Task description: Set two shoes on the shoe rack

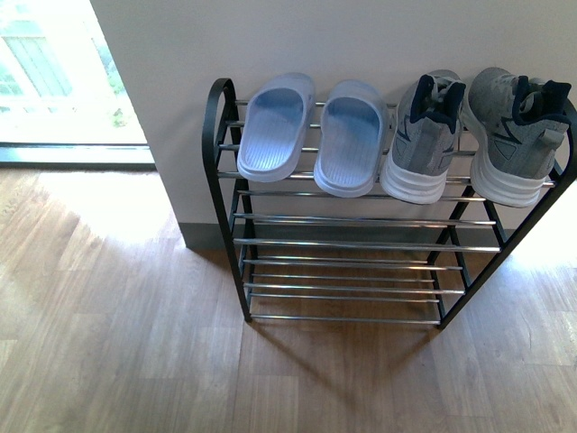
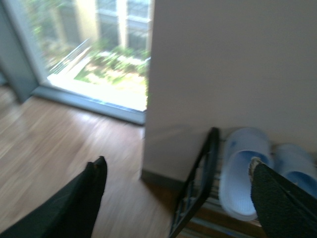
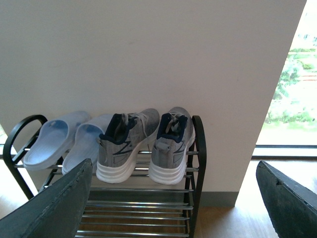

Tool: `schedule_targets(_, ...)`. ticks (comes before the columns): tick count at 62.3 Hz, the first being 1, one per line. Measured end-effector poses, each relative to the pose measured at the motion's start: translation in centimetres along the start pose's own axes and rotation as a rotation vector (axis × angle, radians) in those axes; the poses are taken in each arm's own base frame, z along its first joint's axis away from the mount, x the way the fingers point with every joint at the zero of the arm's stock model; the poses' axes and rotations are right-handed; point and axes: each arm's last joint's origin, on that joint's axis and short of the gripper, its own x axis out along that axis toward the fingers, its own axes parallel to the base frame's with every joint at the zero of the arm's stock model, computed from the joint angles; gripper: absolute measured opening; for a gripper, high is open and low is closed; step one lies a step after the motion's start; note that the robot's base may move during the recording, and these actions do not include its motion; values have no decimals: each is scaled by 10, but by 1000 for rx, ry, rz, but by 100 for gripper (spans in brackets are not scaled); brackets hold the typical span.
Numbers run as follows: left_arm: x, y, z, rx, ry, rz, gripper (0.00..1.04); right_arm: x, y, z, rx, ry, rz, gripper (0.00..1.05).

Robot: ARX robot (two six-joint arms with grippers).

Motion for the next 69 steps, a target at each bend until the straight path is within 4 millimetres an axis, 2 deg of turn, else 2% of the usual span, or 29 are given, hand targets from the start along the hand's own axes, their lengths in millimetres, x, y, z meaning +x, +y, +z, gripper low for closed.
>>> schedule_targets(3, -7, 9, -9, 38, -69, -79, 70, 0, 0, 0, 0, 0, -1, 96)
schedule_targets(8, -17, 22, -15, 85, -139, -116, 58, 0, 0, 0, 0, 0, 0, 96)
schedule_targets(10, -24, 30, -18, 103, -161, -114, 49, 0, 0, 0, 0, 0, 0, 96)
schedule_targets(16, -37, 48, -29, 131, -161, -98, 27, 0, 0, 0, 0, 0, 0, 96)
schedule_targets(25, -50, 63, -41, 140, -161, -104, 1, 0, 0, 0, 0, 0, 0, 96)
schedule_targets(51, -84, 97, -63, 146, -158, -95, 1, 0, 0, 0, 0, 0, 0, 96)
schedule_targets(61, -91, 100, -73, 146, -170, -101, 1, 0, 0, 0, 0, 0, 0, 96)
schedule_targets(69, -97, 100, -73, 146, -174, -101, 1, 0, 0, 0, 0, 0, 0, 96)
